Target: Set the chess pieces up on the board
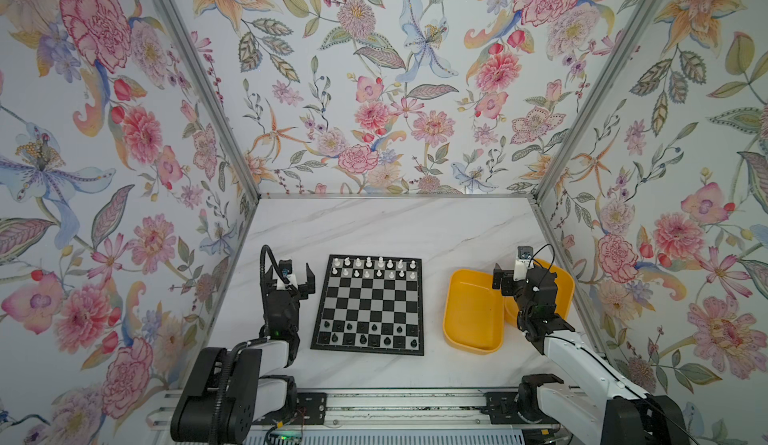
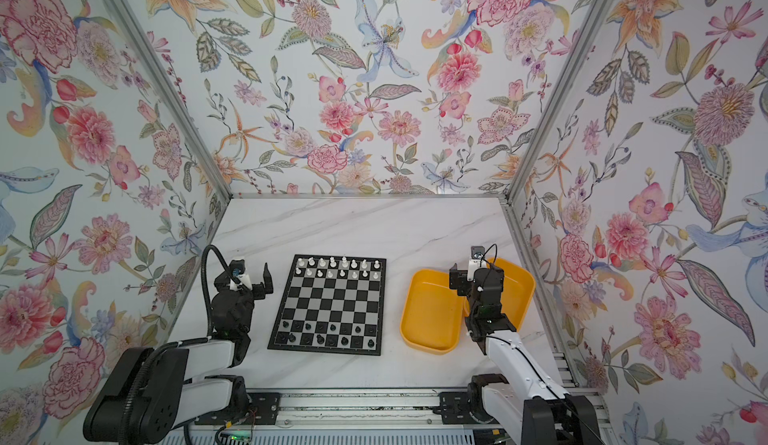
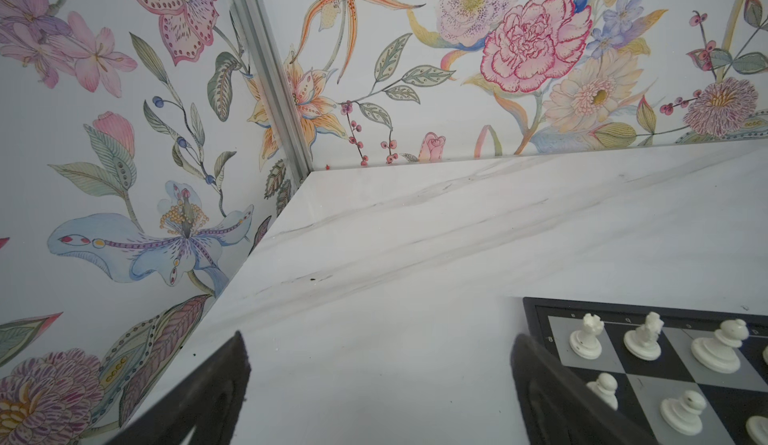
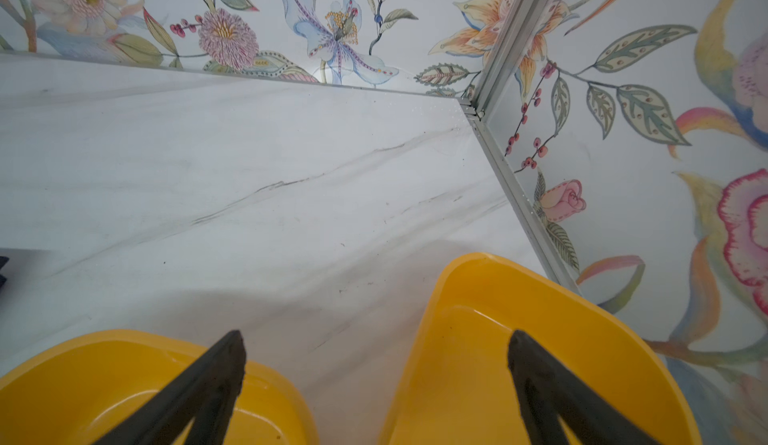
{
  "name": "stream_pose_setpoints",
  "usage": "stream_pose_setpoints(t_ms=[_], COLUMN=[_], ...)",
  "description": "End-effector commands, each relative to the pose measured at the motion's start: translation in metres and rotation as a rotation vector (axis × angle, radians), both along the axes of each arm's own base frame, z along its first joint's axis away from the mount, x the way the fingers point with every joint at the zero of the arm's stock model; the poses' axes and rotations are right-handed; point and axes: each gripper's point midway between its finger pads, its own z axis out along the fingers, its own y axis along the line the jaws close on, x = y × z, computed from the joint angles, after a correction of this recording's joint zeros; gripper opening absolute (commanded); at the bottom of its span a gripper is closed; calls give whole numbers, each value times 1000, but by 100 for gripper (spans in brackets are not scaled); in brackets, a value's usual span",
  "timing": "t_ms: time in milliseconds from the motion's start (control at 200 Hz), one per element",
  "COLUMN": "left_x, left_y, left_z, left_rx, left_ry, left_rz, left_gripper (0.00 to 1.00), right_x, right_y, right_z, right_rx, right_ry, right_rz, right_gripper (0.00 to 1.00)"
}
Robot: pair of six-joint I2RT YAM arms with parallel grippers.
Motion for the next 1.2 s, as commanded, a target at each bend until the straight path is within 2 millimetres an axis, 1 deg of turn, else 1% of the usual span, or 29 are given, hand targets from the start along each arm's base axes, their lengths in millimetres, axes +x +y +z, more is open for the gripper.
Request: stream_pose_setpoints(t_ms=[0, 35, 110, 230, 325, 370, 430, 470, 520, 611, 656, 716, 741, 766, 776, 801, 921, 1076, 1191], left_x=[2, 3, 5, 10, 15, 17, 17, 17, 19, 21, 22, 26, 28, 29, 34, 37, 36, 36, 36], left_y=[-1, 0, 6, 13, 8, 5, 5, 4, 3, 1, 0, 0, 2, 3, 3, 3, 2, 2, 2], left_z=[26, 27, 23, 12, 5, 10, 8, 10, 9, 8, 7, 5, 3, -4, 0, 2, 3, 2, 3], left_rx=[4, 11, 11, 2, 11, 20, 18, 21, 24, 27, 30, 28, 25, 22, 21, 24, 25, 25, 25], left_ry=[-118, -124, -119, -107, -98, -117, -110, -119, -111, -103, -98, -84, -68, -38, -48, -48, -53, -50, -51], left_rz=[-16, -11, 19, 51, 23, 4, 2, -4, -11, -19, -25, -24, -16, -8, -5, -9, -14, -13, -12], left_gripper=[99, 99, 99, 99, 98, 98, 99, 99, 99, 99, 99, 100, 99, 99, 99, 99, 99, 100, 99], right_x=[7, 8, 11, 17, 23, 26, 30, 32, 35, 37, 39, 36, 37, 38, 38, 39, 46, 46, 48], right_y=[1, 3, 11, 12, 11, 12, 14, 15, 14, 19, 21, 22, 22, 21, 21, 20, 12, 12, 9], right_z=[9, 8, 0, -17, -17, -16, -15, -18, -24, -36, -33, -38, -37, -37, -36, -37, -41, -42, -43], right_rx=[64, 83, 98, 85, 59, 50, 36, 32, 50, 39, 30, 30, 31, 32, 32, 36, 107, 107, 118], right_ry=[-100, -119, -133, -124, -131, -136, -146, -152, -158, -160, -184, -150, -158, -165, -168, -162, -120, -117, -109], right_rz=[19, 27, 55, 43, 44, 51, 76, 84, 89, 115, 120, 131, 131, 126, 124, 121, 128, 129, 112], right_gripper=[99, 99, 99, 99, 99, 99, 99, 99, 99, 99, 99, 99, 99, 99, 99, 99, 99, 99, 99])
